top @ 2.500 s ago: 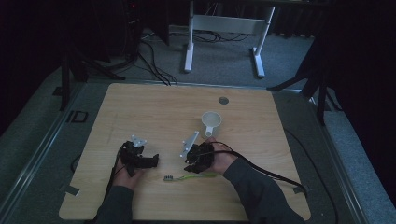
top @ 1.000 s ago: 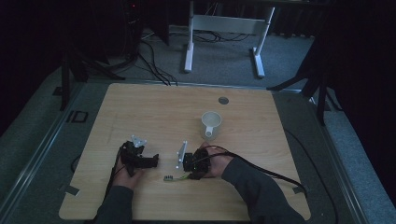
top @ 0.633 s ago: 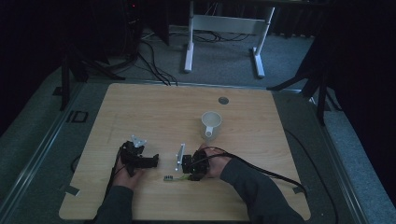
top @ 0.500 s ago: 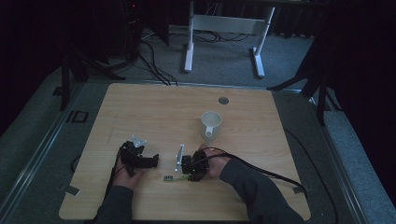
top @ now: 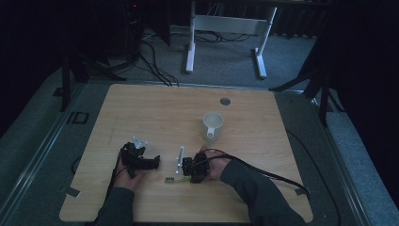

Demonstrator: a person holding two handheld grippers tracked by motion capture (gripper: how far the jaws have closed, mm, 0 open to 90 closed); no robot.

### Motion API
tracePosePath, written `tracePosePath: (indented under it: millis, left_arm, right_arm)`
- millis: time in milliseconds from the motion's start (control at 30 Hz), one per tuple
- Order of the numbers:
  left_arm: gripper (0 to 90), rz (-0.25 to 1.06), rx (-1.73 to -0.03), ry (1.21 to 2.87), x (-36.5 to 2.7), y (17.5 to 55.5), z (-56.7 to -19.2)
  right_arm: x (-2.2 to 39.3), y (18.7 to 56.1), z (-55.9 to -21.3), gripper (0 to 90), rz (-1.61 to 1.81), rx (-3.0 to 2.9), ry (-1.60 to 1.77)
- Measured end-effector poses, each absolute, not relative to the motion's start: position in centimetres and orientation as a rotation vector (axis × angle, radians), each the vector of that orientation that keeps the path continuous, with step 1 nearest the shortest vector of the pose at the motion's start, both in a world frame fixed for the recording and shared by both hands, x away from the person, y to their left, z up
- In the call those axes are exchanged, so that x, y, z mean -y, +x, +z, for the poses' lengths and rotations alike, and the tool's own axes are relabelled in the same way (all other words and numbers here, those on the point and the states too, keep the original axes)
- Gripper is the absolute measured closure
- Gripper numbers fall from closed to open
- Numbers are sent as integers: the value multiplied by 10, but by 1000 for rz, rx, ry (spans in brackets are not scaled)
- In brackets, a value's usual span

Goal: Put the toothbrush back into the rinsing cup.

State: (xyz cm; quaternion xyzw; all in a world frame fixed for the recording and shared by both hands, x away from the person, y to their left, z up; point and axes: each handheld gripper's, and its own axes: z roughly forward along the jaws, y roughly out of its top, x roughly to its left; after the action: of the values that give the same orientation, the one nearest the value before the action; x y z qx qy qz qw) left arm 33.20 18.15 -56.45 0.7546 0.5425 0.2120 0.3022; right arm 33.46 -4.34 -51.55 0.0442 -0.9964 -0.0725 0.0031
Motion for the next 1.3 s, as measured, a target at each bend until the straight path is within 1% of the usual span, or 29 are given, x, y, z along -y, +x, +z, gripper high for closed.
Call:
tracePosePath:
  millis: [333, 733, 1300]
  left_arm:
    - [18, 562, -1439, 2000, -181, 332, -565]
    - [18, 562, -1439, 2001, -181, 332, -565]
    - [18, 562, -1439, 2001, -181, 332, -565]
  right_arm:
    - [42, 335, -518, 739, -207, 3131, 133]
    - [41, 330, -518, 809, -169, 3155, 154]
    - [45, 332, -517, 823, -228, 3181, 110]
